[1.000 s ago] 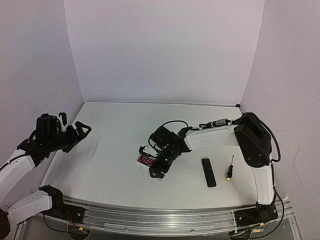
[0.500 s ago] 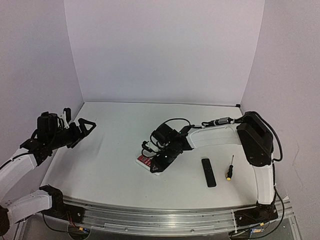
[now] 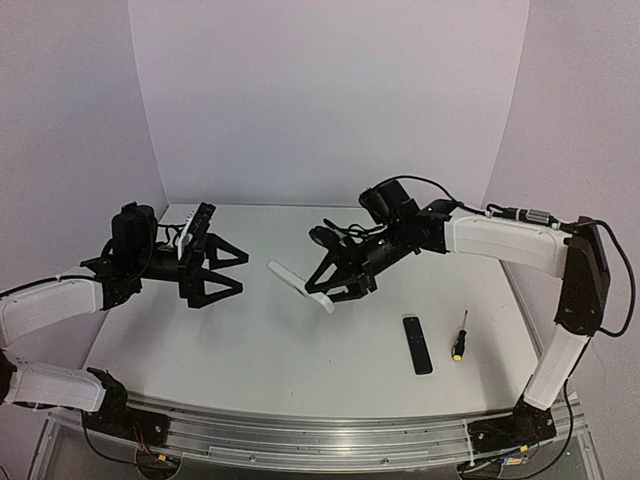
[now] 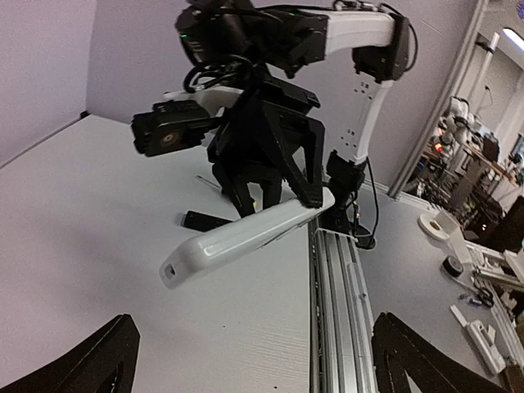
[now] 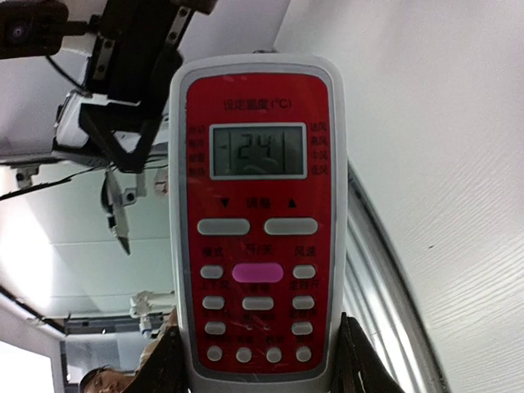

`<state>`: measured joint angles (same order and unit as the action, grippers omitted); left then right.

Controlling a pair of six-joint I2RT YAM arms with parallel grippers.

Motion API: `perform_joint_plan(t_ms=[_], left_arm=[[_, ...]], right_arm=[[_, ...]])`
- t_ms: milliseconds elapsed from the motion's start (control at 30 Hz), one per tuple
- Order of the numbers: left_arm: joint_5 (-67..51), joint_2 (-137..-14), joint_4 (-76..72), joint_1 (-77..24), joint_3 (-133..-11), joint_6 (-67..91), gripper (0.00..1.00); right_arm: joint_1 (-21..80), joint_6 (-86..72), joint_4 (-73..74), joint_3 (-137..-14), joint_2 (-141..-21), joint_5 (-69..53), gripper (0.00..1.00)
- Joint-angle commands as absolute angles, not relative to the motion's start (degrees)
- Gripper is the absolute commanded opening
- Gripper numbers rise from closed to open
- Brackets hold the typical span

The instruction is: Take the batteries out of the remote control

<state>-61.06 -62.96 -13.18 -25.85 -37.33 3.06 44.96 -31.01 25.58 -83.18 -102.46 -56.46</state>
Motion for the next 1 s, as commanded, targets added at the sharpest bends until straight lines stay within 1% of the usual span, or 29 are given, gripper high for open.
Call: perform_joint_plan(t_ms=[0, 133, 200, 267, 400, 467, 567, 633, 767, 800, 867, 900, 933, 967], left_arm=[[-68.57, -67.33, -9.58, -29.64, -44.38, -13.86, 0.99], [-69.73, -71.65, -7.50, -33.42, -48.71, -18.51, 0.99], [-72.16, -73.29, -7.56, -34.33, -50.16, -19.74, 0.98], [-73.70, -74.34, -6.23, -35.25, -51.81, -21.58, 0.94], [-75.85, -74.89, -4.54, -36.42, -52.48, -24.06, 0.82], [-76.24, -75.15, -4.46, -36.61, -52.51, -23.77, 0.75], [-77.17, -75.51, -4.55, -37.30, -52.85, -23.12, 0.59], [-78.59, -75.83, -4.75, -37.75, -53.26, -22.58, 0.51], [-81.48, -75.47, -6.57, -38.05, -53.28, -21.18, 0.30], [-81.86, -75.24, -7.44, -38.06, -53.03, -20.07, 0.25], [-81.70, -74.76, -10.65, -38.06, -52.32, -16.76, 0.04], [-80.91, -74.62, -13.71, -38.06, -51.66, -13.33, 0.01], [-80.23, -74.55, -16.77, -38.07, -50.96, -9.25, 0.00], [-79.36, -74.50, -20.10, -38.10, -50.13, -5.01, 0.00]], right_arm=[[46.47, -38.19, 25.60, -84.05, -98.72, -70.58, 0.00], [47.45, -40.75, 25.53, -85.97, -99.24, -73.54, 0.00], [47.91, -41.73, 25.50, -86.92, -99.76, -73.99, 0.00], [48.09, -42.19, 25.48, -87.54, -100.19, -73.91, 0.00], [48.27, -42.35, 25.32, -88.76, -100.33, -73.16, 0.00], [48.48, -42.47, 25.31, -89.28, -100.40, -73.10, 0.00], [49.01, -42.76, 25.33, -90.24, -100.83, -73.29, 0.00], [49.36, -43.18, 25.32, -90.90, -101.48, -73.63, 0.00], [49.48, -43.60, 25.32, -91.48, -102.08, -73.20, 0.00], [49.48, -43.63, 25.35, -91.51, -102.03, -72.87, 0.02], [49.50, -43.50, 25.39, -91.42, -101.73, -72.01, 0.07], [49.51, -43.28, 25.40, -91.26, -101.51, -71.39, 0.09], [49.44, -42.95, 25.40, -91.09, -101.21, -70.90, 0.12], [49.44, -42.63, 25.40, -90.96, -100.97, -69.96, 0.17]])
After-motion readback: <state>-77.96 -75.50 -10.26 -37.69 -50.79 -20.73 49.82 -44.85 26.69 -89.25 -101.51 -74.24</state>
